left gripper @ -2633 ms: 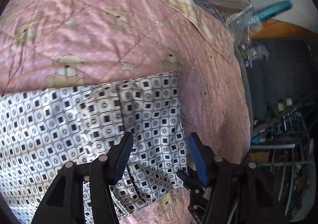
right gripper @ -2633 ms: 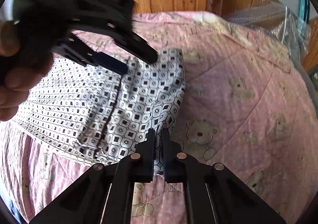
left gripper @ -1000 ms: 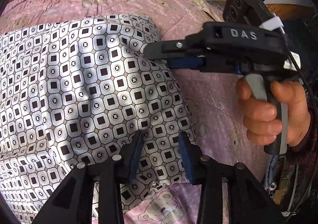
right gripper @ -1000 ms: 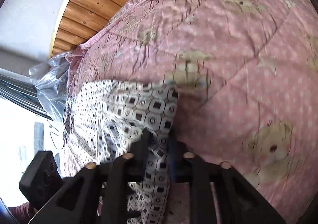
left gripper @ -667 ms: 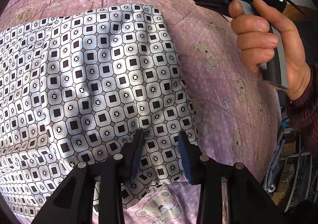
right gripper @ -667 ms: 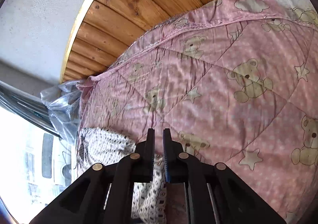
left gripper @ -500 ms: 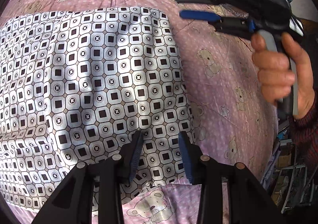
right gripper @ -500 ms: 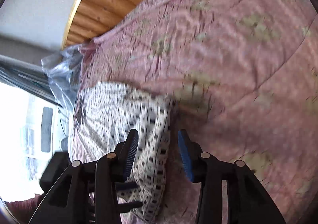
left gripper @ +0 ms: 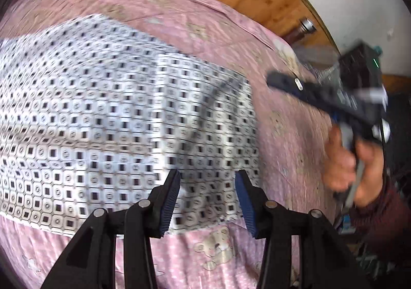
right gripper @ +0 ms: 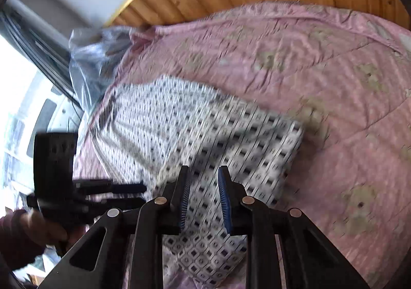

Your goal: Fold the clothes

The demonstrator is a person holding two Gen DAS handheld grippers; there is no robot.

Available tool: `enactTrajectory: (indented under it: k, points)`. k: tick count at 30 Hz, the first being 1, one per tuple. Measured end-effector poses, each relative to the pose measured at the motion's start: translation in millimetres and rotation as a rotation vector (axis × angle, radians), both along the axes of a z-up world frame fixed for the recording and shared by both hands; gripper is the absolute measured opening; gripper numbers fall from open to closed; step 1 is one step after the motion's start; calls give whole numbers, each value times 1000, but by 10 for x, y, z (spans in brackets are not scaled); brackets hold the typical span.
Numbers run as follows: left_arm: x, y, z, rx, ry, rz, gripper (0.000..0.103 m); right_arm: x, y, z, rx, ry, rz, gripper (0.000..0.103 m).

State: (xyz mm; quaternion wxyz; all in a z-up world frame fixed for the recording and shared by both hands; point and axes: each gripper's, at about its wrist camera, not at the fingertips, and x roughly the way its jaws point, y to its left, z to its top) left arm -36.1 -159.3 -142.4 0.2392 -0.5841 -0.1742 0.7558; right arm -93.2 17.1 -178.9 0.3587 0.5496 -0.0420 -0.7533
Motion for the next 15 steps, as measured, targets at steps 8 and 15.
enactTrajectory:
  k: [8, 15]
  points:
    - [-58, -175, -152, -1, -62, -67, 46, 594, 101, -130, 265, 30, -126, 31]
    - [137, -1435, 21, 31, -22, 121, 46, 555, -572, -164, 334, 25, -109, 39]
